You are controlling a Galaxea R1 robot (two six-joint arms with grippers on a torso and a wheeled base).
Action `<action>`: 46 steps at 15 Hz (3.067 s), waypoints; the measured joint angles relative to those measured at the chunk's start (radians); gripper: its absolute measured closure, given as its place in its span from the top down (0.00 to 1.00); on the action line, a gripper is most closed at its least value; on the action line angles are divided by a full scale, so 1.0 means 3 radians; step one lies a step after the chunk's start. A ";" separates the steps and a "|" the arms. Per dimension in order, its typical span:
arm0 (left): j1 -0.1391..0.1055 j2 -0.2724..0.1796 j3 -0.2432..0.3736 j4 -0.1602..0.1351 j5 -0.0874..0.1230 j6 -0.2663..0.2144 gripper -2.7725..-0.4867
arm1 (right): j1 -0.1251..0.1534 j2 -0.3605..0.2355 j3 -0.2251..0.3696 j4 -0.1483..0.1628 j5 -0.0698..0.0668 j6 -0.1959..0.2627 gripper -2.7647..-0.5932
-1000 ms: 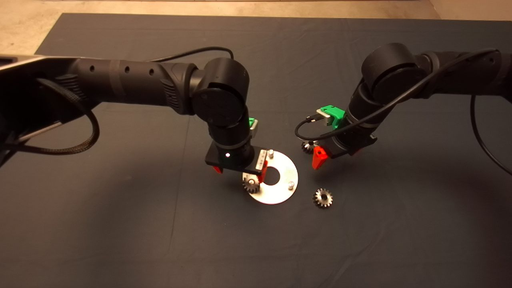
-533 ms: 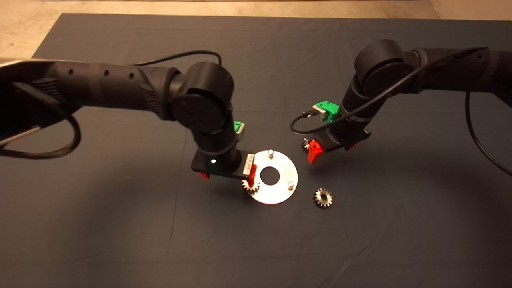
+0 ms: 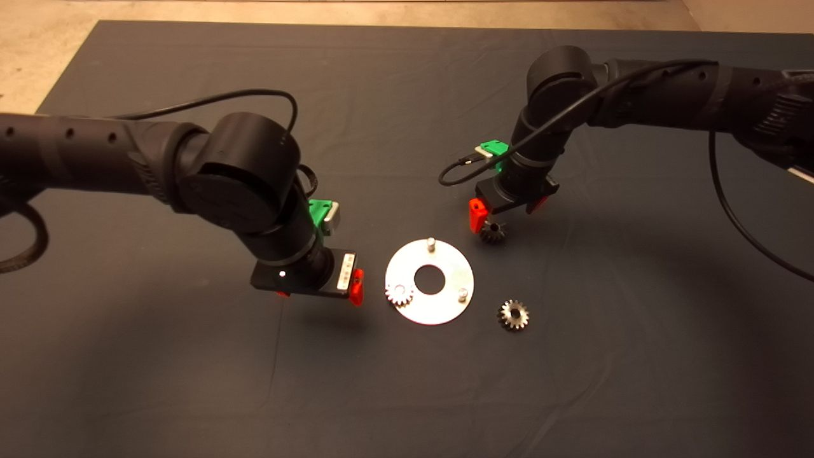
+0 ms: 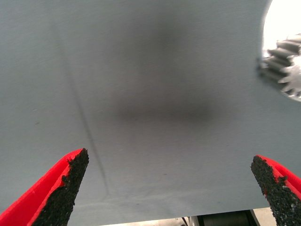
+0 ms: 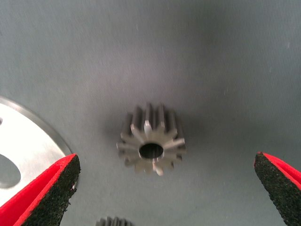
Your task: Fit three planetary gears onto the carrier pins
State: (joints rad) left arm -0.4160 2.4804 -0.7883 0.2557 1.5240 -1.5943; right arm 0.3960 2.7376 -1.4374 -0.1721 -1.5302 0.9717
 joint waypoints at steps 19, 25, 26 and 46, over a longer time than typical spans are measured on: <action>0.0000 -0.0145 0.0287 0.0021 0.0005 -0.0033 0.87 | -0.0165 0.0063 -0.0084 -0.0040 0.0001 -0.0043 1.00; 0.0000 -0.0155 0.0354 0.0021 0.0005 -0.0033 0.87 | -0.0175 0.0062 -0.0084 -0.0065 0.0001 -0.0043 1.00; 0.0000 -0.0165 0.0372 0.0020 0.0005 -0.0034 0.87 | -0.0176 0.0062 -0.0084 -0.0065 0.0001 -0.0043 1.00; 0.0000 -0.1084 0.1167 0.0019 0.0005 -0.0133 0.87 | -0.0175 0.0062 -0.0084 -0.0165 0.0001 -0.0057 0.67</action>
State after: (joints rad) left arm -0.4160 2.1554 -0.4381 0.2615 1.5255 -1.6340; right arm 0.3434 2.7562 -1.4628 -0.2217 -1.5298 0.9545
